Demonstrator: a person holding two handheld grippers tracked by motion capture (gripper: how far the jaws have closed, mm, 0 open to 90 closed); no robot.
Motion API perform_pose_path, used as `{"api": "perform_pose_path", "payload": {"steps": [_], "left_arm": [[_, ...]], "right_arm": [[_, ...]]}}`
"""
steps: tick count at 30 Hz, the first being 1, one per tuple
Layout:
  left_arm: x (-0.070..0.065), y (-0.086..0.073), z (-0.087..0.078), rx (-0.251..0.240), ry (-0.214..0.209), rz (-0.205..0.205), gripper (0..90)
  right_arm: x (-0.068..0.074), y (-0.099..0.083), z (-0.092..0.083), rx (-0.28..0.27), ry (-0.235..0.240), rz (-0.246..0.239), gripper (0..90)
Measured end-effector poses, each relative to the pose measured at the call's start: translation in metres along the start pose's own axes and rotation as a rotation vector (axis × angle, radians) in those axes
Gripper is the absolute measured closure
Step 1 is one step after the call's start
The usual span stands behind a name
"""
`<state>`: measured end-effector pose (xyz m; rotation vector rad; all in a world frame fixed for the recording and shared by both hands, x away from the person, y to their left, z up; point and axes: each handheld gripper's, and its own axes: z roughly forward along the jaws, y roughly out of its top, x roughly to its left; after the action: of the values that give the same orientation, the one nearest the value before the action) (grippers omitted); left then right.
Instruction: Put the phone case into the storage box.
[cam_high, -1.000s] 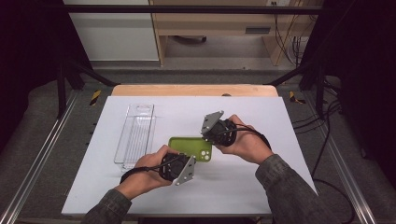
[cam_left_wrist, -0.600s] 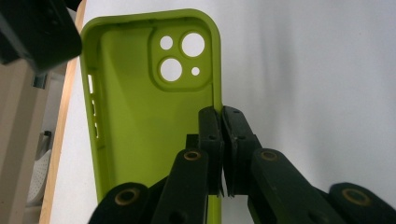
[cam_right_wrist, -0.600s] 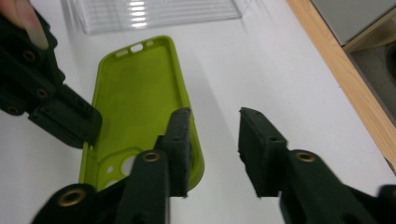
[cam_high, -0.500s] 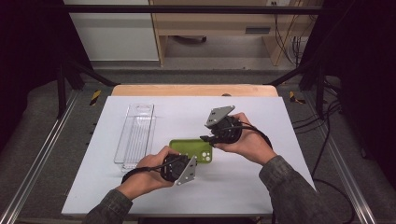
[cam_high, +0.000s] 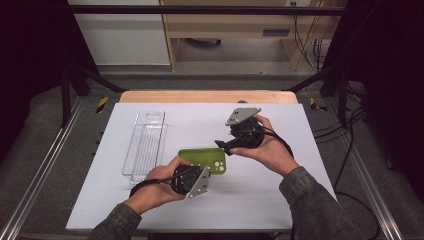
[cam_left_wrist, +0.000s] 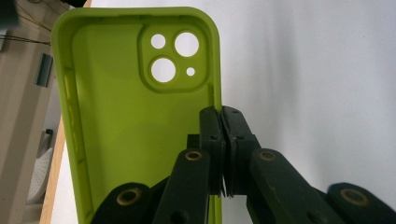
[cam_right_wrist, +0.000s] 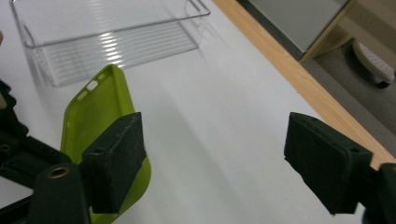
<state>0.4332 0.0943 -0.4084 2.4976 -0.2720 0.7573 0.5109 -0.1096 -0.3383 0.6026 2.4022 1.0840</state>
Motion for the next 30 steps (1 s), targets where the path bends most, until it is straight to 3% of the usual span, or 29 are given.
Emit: {"api": "perform_pose_path", "payload": {"steps": [7, 15, 20, 30], "left_arm": [[0.0, -0.003, -0.002, -0.001, 0.008, -0.009, 87.5], [0.002, -0.003, -0.005, -0.005, 0.021, -0.017, 87.5], [0.003, -0.004, -0.008, -0.016, 0.034, -0.029, 87.5], [0.009, -0.009, -0.014, -0.034, 0.068, -0.078, 87.5]], "right_arm": [[-0.007, -0.003, -0.007, -0.054, -0.059, 0.06, 10.1], [-0.013, -0.006, -0.015, -0.087, -0.093, 0.09, 8.5], [-0.02, -0.012, -0.02, -0.126, -0.188, 0.118, 13.1], [-0.027, -0.03, -0.027, -0.182, -0.241, 0.157, 9.5]]}}
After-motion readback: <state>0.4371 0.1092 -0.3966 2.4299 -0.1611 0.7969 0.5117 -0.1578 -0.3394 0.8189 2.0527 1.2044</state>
